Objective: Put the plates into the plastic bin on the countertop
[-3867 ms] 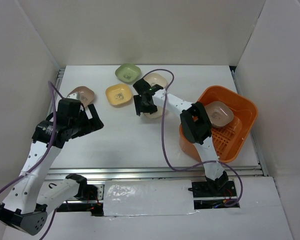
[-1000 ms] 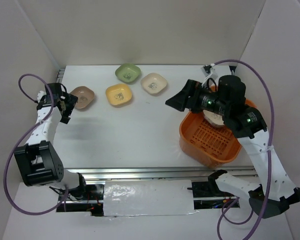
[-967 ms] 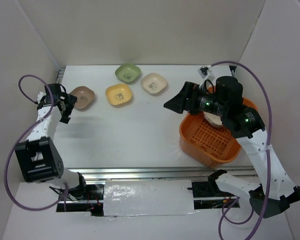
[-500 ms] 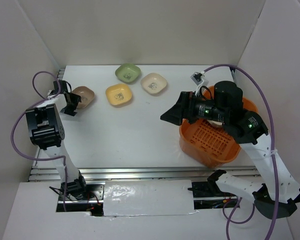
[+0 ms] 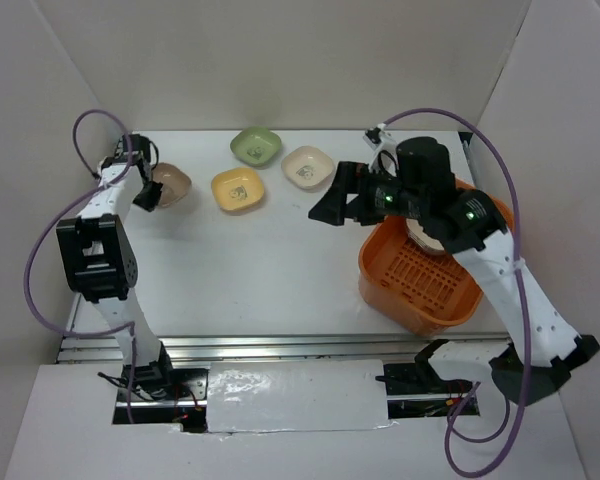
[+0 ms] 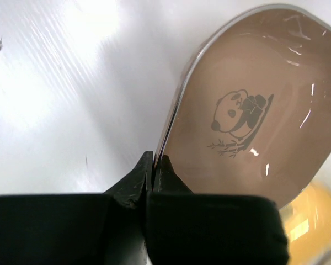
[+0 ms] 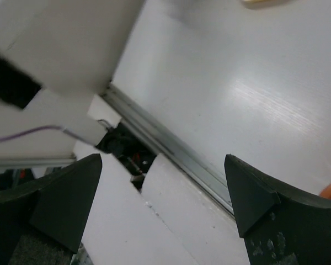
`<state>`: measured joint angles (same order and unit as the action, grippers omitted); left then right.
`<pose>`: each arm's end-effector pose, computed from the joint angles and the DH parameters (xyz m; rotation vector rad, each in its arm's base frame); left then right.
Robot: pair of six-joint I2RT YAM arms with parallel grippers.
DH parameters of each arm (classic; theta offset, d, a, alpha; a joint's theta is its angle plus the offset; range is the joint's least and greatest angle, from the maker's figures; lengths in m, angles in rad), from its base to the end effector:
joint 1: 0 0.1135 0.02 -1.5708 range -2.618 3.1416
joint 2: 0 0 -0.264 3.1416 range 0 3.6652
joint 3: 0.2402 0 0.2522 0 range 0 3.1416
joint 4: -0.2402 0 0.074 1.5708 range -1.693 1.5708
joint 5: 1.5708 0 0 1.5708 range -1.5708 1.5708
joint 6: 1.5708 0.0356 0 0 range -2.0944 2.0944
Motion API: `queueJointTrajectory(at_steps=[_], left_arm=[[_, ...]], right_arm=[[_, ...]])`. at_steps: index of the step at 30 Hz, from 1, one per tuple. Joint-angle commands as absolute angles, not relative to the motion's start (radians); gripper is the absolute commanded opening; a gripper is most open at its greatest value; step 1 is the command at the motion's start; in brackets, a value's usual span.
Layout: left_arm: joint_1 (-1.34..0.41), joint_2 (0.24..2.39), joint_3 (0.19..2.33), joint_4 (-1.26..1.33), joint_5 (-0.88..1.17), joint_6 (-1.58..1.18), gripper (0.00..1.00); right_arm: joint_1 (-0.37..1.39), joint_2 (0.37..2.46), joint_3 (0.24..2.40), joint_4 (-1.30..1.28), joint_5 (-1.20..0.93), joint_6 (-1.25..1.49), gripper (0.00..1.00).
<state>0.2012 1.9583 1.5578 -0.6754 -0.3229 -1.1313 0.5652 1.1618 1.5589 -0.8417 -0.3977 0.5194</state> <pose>0.4092 0.0950 0.2228 -1.6637 1.9460 0.0826 0.1735 0.1263 0.4598 -0.3204 2.1281 1.0640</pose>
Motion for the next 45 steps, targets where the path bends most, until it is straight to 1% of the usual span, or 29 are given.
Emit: queueJointTrajectory(at_steps=[1,2,4,5,7,8,9,12,15,17,19,21,24,25,26,27,28,30,31,32,33,36,37,39,40,41,42,43,45], left_arm=[[0.042,1.729,1.651,-0.885,-0.508,-0.998,0.00],[-0.036,1.694,1.635,-0.887,-0.479,-0.970,0.00],[-0.101,1.612,1.579,-0.911,-0.434,-0.905,0.00],[-0.167,1.588,1.553,-0.920,-0.398,-0.893,0.00],[-0.228,1.514,1.482,-0.923,-0.370,-0.868,0.00],[-0.283,1.473,1.464,-0.925,-0.351,-0.859,0.00],[-0.304,1.451,1.451,-0.922,-0.321,-0.848,0.00],[-0.374,1.395,1.471,-0.957,-0.279,-0.850,0.00],[-0.436,1.368,1.538,-0.985,-0.255,-0.859,0.00],[-0.465,1.373,1.580,-0.989,-0.242,-0.856,0.00],[-0.485,1.384,1.607,-1.006,-0.244,-0.856,0.00],[-0.494,1.399,1.612,-1.008,-0.233,-0.857,0.00],[-0.517,1.407,1.614,-1.005,-0.219,-0.864,0.00],[-0.528,1.407,1.621,-1.005,-0.224,-0.868,0.00],[-0.531,1.402,1.626,-1.006,-0.225,-0.870,0.00],[-0.532,1.399,1.635,-1.000,-0.222,-0.874,0.01],[-0.532,1.396,1.640,-0.999,-0.224,-0.879,0.07],[-0.532,1.376,1.646,-0.979,-0.227,-0.884,0.26],[-0.528,1.370,1.649,-0.970,-0.226,-0.884,0.46],[-0.526,1.359,1.651,-0.954,-0.235,-0.893,0.60],[-0.523,1.353,1.657,-0.953,-0.238,-0.894,0.99],[-0.505,1.338,1.704,-0.976,-0.290,-0.916,0.99],[-0.496,1.325,1.722,-0.992,-0.314,-0.922,0.99],[-0.471,1.310,1.746,-1.031,-0.374,-0.937,0.99],[-0.462,1.287,1.741,-1.031,-0.382,-0.931,0.99],[-0.451,1.278,1.732,-1.019,-0.382,-0.913,0.99],[-0.427,1.269,1.705,-1.016,-0.368,-0.904,0.99],[-0.413,1.263,1.691,-1.009,-0.354,-0.891,0.99],[-0.376,1.264,1.648,-0.996,-0.309,-0.861,0.99]], right_arm=[[0.601,1.299,1.653,-0.882,-0.202,0.529,1.00],[0.612,1.334,1.717,-0.894,-0.154,0.534,1.00],[0.633,1.445,1.784,-0.913,-0.074,0.529,1.00],[0.635,1.484,1.865,-0.926,-0.042,0.532,1.00],[0.641,1.606,1.945,-0.960,0.020,0.526,1.00],[0.640,1.644,2.029,-0.977,0.035,0.522,1.00],[0.641,1.726,2.070,-0.994,0.055,0.519,1.00],[0.644,1.843,2.166,-1.040,0.150,0.520,1.00],[0.637,1.873,2.126,-1.039,0.146,0.526,0.99],[0.634,1.850,2.018,-0.958,0.100,0.531,0.96],[0.637,1.798,1.923,-0.889,0.052,0.551,0.95],[0.649,1.763,1.884,-0.858,0.037,0.563,0.94],[0.656,1.752,1.871,-0.857,0.026,0.565,0.89],[0.655,1.752,1.862,-0.861,0.017,0.565,0.71],[0.653,1.749,1.856,-0.862,0.011,0.560,0.55],[0.653,1.741,1.830,-0.859,0.015,0.566,0.01],[0.653,1.732,1.812,-0.854,0.023,0.575,0.00],[0.632,1.694,1.775,-0.833,0.005,0.592,0.00],[0.617,1.678,1.729,-0.800,-0.071,0.600,0.00],[0.601,1.645,1.709,-0.783,-0.101,0.621,0.00],[0.568,1.628,1.694,-0.767,-0.123,0.626,0.00],[0.494,1.571,1.706,-0.869,-0.043,0.632,0.00],[0.465,1.557,1.732,-0.908,0.042,0.632,0.00],[0.396,1.502,1.738,-0.983,0.112,0.626,0.00],[0.311,1.452,1.724,-0.994,0.150,0.603,0.00],[0.261,1.431,1.707,-1.002,0.161,0.591,0.00],[0.156,1.413,1.660,-0.999,0.166,0.575,0.00],[0.097,1.396,1.635,-0.999,0.161,0.546,0.00],[-0.028,1.402,1.585,-1.006,0.166,0.532,0.00]])
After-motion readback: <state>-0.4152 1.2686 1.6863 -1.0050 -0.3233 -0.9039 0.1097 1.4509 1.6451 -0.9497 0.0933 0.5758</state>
